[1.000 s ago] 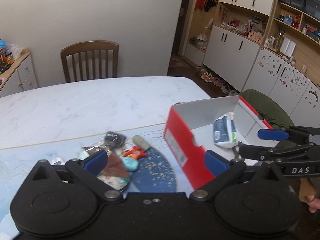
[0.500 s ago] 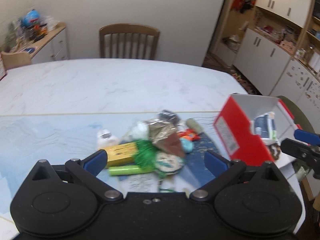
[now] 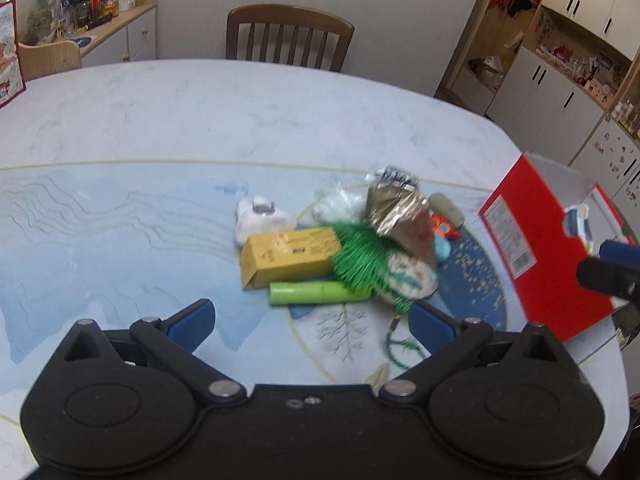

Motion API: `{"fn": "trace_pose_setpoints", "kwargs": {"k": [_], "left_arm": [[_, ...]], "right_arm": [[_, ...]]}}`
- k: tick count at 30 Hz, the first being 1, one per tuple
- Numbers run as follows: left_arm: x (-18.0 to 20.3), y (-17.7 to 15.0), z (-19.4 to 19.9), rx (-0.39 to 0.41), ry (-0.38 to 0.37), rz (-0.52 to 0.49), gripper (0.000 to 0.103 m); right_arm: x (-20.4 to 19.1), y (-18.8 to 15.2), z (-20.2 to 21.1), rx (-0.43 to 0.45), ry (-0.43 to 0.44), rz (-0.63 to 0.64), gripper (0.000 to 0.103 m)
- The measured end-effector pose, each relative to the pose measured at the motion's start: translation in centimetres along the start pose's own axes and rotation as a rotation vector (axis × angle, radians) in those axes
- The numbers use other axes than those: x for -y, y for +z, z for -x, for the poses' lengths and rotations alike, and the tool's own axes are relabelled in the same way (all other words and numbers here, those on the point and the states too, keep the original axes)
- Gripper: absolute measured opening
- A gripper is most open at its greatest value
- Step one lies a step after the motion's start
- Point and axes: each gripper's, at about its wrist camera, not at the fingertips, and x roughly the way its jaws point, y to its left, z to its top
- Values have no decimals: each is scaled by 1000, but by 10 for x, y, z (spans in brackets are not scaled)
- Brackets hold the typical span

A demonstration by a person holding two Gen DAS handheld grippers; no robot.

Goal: Organize objects
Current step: 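Withdraw both tools from the box back toward the pile, then grasp the foil snack bag with the right tool while the left tool grasps the white plush toy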

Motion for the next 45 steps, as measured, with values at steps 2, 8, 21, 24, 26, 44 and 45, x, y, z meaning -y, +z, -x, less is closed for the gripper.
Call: {"fn": "trace_pose_setpoints", "kwargs": {"k": [2,8,21,24,26,44,45], "left_arm": [[-3,-1,-7,-11,-4,10,103],[-16,13,-15,23,7,26,102],[-38,34,-51,-23,-30,50,94],[-41,34,-56,-40,-38,58,90],[-44,34,-58,-46,-40,69,88],[-46,69,-92,-67,20,98,80],[-46,68,-95,-74,19,102,79]], "right_arm": [[-2,2,-9,-26,-9,-20,87],[-9,15,-30,-44,-16,-58,87],[-23,47,-92,-83,-32,-89,85],[-25,48,-103,-99,-35,-92,76],[-27,49,-108,-105,-38,-93,73],[-35,56,-141,-128,-79,-114,55],[-35,56,-142,-128,-84,-117,53]]}}
